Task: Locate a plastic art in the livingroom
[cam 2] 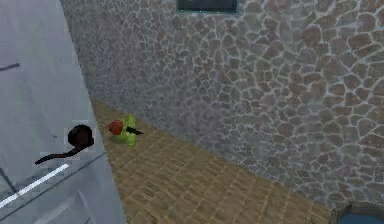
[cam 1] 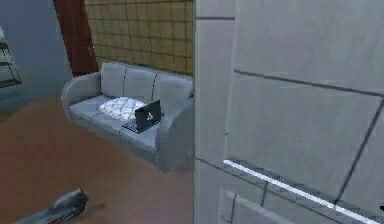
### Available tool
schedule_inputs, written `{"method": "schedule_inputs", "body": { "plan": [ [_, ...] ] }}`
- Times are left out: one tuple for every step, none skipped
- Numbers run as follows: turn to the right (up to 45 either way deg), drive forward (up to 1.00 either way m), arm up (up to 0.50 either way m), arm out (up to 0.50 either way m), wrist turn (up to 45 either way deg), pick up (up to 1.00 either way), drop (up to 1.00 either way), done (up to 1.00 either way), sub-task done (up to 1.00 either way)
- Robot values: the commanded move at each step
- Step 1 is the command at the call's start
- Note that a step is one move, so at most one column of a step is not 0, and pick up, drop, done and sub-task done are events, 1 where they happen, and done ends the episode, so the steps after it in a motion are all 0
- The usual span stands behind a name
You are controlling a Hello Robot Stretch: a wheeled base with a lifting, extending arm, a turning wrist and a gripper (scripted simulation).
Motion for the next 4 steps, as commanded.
{"method": "schedule_inputs", "body": {
  "plan": [
    [-42.0,0.00,0.00,0.00,0.0,0.00,0.00,0.00,0.00],
    [0.0,0.75,0.00,0.00,0.0,0.00,0.00,0.00,0.00],
    [-45.0,0.00,0.00,0.00,0.0,0.00,0.00,0.00,0.00],
    [-27.0,0.00,0.00,0.00,0.0,0.00,0.00,0.00,0.00]
  ]
}}
